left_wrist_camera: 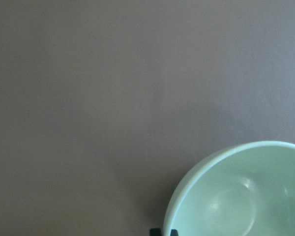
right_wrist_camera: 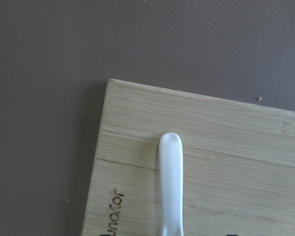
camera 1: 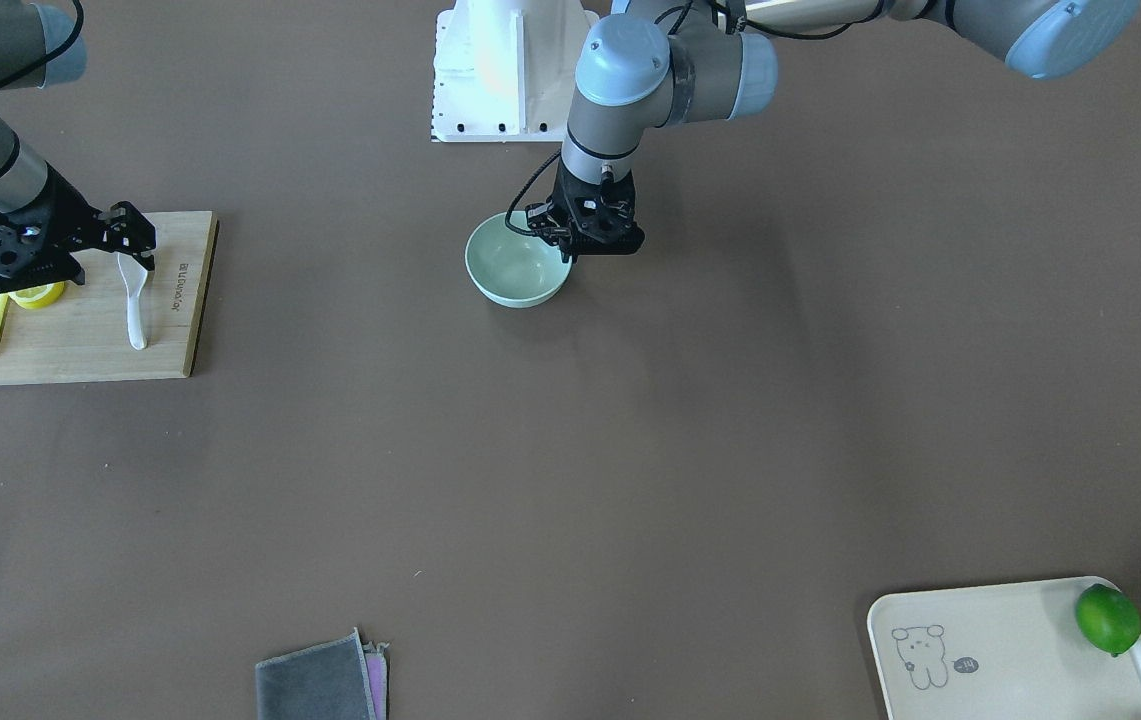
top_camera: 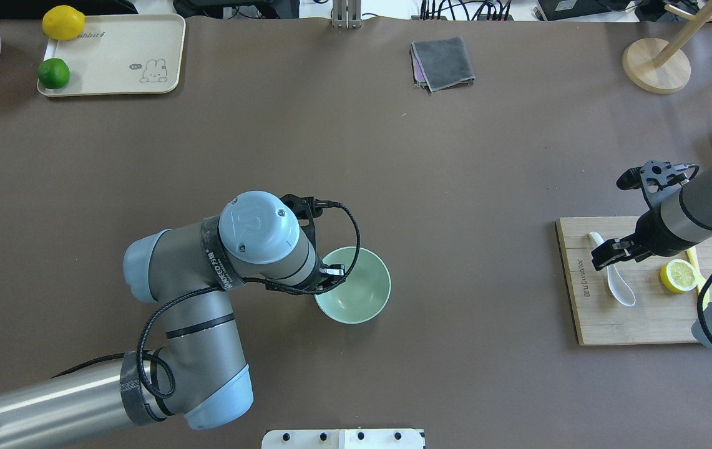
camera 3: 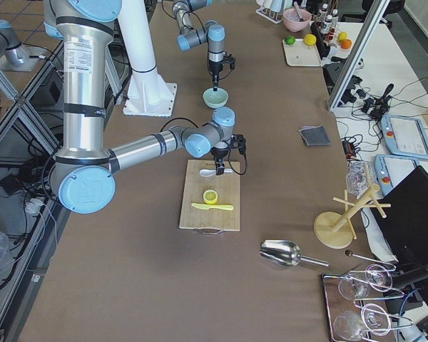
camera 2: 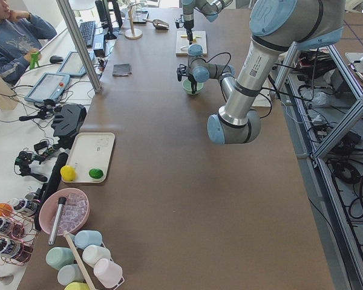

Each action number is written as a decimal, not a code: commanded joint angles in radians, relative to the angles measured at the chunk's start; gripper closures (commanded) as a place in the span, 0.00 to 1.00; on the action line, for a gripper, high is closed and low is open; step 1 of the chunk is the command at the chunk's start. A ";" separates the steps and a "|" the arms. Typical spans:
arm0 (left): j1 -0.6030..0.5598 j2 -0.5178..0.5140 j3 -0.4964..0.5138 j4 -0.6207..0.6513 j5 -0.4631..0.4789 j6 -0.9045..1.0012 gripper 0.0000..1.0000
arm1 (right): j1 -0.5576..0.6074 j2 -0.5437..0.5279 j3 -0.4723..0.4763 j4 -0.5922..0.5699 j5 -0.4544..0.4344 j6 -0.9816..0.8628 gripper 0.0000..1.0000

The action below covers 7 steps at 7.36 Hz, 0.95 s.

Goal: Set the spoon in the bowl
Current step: 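Drag bowl toward table center with left gripper while right gripper descends, then grasp the white spoon handle with the right gripper and lift it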

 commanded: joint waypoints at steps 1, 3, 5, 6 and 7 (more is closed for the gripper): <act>0.004 -0.005 0.005 -0.003 0.000 0.000 1.00 | -0.004 0.021 -0.034 -0.002 -0.001 -0.001 0.34; 0.002 -0.007 0.005 -0.003 0.002 0.000 1.00 | -0.005 0.023 -0.052 0.000 0.001 -0.004 0.45; 0.002 -0.010 0.005 -0.003 0.000 0.002 1.00 | -0.005 0.043 -0.078 -0.002 0.004 -0.005 0.50; 0.002 -0.011 0.002 -0.003 0.000 0.007 0.50 | -0.005 0.046 -0.078 -0.002 0.006 -0.007 0.75; 0.002 -0.011 -0.004 -0.003 0.023 0.008 0.03 | -0.005 0.046 -0.068 0.000 0.009 -0.007 1.00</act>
